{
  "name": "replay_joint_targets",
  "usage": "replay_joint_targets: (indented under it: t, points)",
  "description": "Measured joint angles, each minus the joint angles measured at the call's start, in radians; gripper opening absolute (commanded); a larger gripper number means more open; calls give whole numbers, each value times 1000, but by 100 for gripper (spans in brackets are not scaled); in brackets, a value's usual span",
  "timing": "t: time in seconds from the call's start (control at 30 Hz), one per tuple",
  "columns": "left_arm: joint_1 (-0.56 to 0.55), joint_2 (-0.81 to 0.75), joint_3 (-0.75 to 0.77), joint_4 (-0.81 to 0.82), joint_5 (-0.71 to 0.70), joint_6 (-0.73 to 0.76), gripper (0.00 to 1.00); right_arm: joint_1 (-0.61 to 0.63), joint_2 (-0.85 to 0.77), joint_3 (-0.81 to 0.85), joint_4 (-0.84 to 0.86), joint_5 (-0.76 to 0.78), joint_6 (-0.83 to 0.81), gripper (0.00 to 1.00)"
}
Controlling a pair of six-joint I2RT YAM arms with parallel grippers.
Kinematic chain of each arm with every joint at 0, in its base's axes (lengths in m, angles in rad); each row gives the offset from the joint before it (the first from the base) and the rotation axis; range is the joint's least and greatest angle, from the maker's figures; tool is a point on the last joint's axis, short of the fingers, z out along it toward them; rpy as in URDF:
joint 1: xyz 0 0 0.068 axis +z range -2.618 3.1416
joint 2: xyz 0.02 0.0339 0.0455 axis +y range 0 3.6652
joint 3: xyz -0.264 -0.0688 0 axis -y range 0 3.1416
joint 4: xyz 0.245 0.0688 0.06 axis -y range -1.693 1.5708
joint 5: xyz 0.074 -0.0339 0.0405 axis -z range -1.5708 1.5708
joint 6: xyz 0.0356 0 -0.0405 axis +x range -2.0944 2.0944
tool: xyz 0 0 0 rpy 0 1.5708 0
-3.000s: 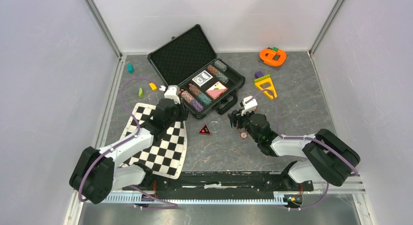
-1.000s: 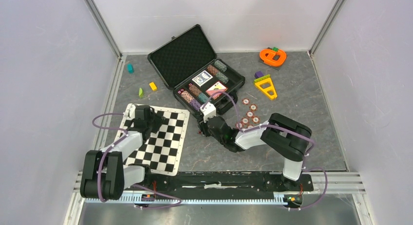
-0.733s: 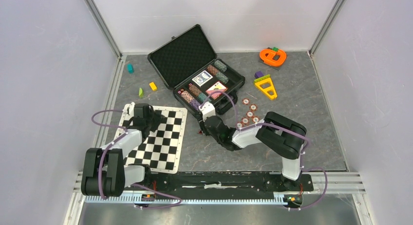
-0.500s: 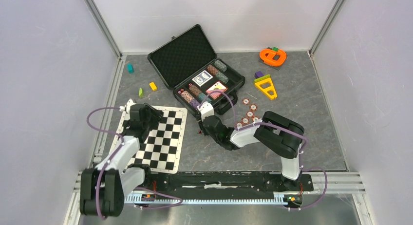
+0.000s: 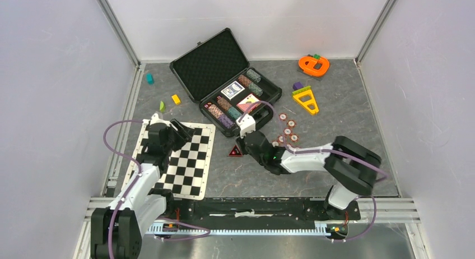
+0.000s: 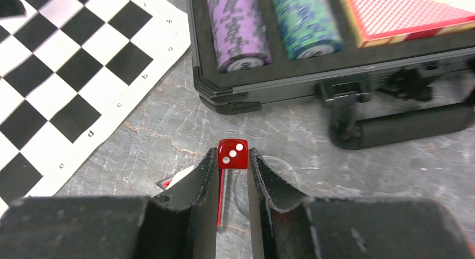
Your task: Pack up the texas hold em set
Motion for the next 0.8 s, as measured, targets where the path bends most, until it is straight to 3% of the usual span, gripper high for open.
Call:
replay_joint_targets:
  t: [0.2, 0.4, 0.8]
  points:
    - [-5, 3, -23, 31, 72, 54, 69, -51, -144, -27, -49, 16, -21, 14]
    - [-8, 3, -75, 97, 175, 121, 70, -219, -160, -7, -108, -51, -38, 14]
    - [-9, -32, -113, 184, 245, 148, 73, -393, 57, 331, -169, -166, -31, 15]
